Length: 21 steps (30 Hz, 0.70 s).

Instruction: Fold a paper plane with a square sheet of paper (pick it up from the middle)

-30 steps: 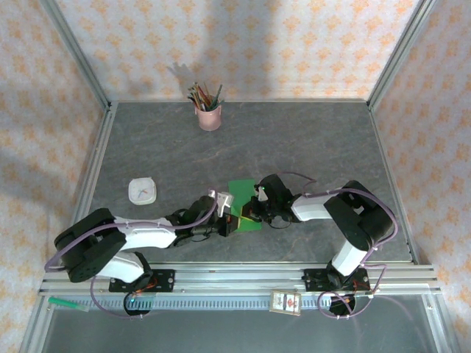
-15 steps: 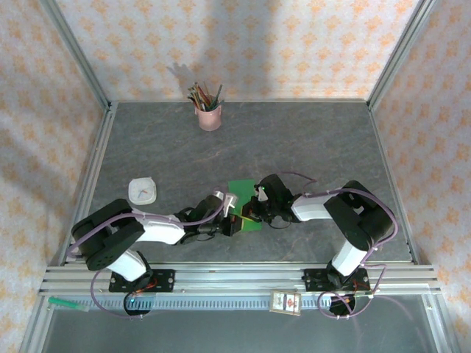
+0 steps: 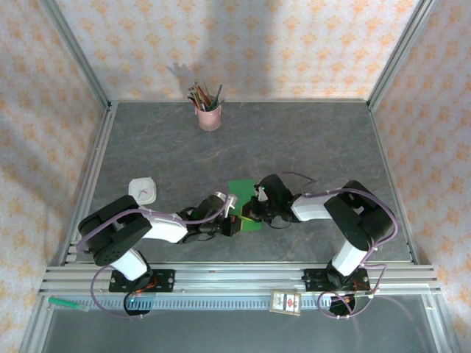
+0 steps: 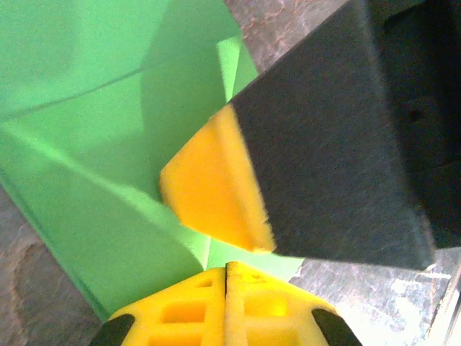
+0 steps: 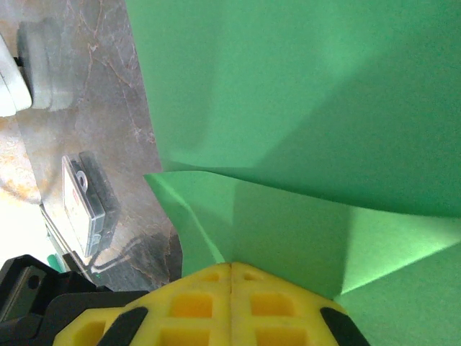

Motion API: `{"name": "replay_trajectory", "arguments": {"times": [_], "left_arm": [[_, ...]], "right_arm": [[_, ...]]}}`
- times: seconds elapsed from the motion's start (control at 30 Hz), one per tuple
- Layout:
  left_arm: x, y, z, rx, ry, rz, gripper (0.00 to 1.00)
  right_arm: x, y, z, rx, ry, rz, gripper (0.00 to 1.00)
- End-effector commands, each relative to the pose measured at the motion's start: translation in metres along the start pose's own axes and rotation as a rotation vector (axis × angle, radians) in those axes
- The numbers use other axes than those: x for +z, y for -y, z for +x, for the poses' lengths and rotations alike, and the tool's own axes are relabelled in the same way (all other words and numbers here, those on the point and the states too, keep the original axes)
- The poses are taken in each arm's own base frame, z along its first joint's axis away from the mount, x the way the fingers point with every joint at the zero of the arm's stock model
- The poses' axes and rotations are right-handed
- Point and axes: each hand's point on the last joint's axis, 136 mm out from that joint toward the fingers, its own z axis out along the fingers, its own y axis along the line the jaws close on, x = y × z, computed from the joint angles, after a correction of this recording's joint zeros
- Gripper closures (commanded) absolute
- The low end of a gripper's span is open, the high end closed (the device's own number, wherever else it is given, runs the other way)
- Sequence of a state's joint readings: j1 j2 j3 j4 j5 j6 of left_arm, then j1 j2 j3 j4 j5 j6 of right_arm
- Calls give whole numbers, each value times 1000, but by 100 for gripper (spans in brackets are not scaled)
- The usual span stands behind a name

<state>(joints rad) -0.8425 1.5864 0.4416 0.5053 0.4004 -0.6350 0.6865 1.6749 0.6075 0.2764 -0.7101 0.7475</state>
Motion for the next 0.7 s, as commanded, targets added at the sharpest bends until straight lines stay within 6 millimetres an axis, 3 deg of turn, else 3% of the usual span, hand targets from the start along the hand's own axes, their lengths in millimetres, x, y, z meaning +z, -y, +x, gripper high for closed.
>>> {"name": "replay_trajectory", "arguments": {"times": [0.0,0.47,0.6,0.67], "left_arm": [[-4,-17,19,-1,-43,-52,100],[-18,-36,60,-11,-158,-125,100],[-26,-32,61,-9,-152,-117,100],[-31,-23,51,4,-119,-94,100]], "right_arm": [[2,37,8,49,-4,127,99],[2,45,10,61,-5,155,100],[2,45,10,62,-8,155,100],[2,45,10,60,-8,155,100]]}}
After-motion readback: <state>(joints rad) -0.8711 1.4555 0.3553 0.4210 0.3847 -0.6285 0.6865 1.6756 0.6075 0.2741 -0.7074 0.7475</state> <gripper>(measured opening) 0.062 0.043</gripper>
